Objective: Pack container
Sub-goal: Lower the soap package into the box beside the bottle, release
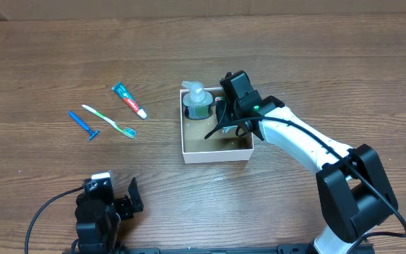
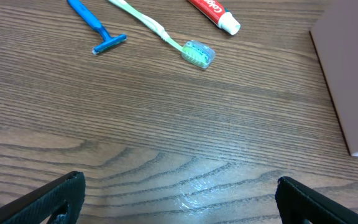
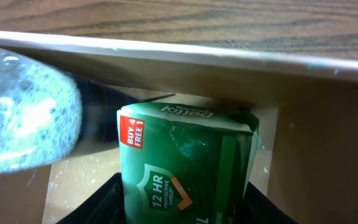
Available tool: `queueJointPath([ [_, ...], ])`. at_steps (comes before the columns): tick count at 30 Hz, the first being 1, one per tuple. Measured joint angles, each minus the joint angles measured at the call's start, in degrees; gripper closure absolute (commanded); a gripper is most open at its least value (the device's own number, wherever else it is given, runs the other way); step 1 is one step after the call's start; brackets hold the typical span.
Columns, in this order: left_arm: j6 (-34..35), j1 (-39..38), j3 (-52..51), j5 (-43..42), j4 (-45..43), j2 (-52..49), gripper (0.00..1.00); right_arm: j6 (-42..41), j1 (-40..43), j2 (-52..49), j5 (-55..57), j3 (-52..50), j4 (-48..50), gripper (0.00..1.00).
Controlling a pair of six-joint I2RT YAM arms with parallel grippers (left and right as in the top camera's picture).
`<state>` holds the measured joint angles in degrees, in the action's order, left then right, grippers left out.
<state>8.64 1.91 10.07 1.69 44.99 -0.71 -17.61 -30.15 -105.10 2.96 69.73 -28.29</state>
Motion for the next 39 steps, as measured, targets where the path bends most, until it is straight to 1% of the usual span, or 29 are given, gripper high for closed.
queueJointPath([
  [1,0.0,0.0,0.0,0.0,0.0,0.0,0.00,-0.1,0.0,0.0,0.0,-0.1,0.0,0.55],
  [2,0.0,0.0,0.0,0.0,0.0,0.0,0.00,-0.2,0.0,0.0,0.1,-0.3,0.0,0.54],
  [8,0.0,0.0,0.0,0.0,0.0,0.0,0.00,-0.3,0.0,-0.2,0.0,-0.5,0.0,0.52],
  [9,0.0,0.0,0.0,0.0,0.0,0.0,0.00,-0.4,0.0,-0.2,0.0,-0.5,0.0,0.49],
  [13,0.0,0.0,0.0,0.0,0.0,0.0,0.00,-0.4,0.0,-0.2,0.0,-0.5,0.0,0.43],
  [26,0.0,0.0,0.0,0.0,0.0,0.0,0.00,-0.1,0.0,-0.2,0.0,-0.3,-0.6,0.43],
  [29,0.0,0.0,0.0,0.0,0.0,0.0,0.00,0.4,0.0,-0.2,0.0,1.3,-4.3,0.42],
  [32,0.0,0.0,0.0,0.0,0.0,0.0,0.00,0.7,0.1,-0.2,0.5,5.0,-10.6,0.38],
  [34,0.0,0.0,0.0,0.0,0.0,0.0,0.00,0.5,0.2,-0.2,0.6,9.2,-16.2,0.35],
  [39,0.0,0.0,0.0,0.0,0.0,0.0,0.00,0.0,0.3,-0.2,-1.5,23.4,-30.3,0.33],
])
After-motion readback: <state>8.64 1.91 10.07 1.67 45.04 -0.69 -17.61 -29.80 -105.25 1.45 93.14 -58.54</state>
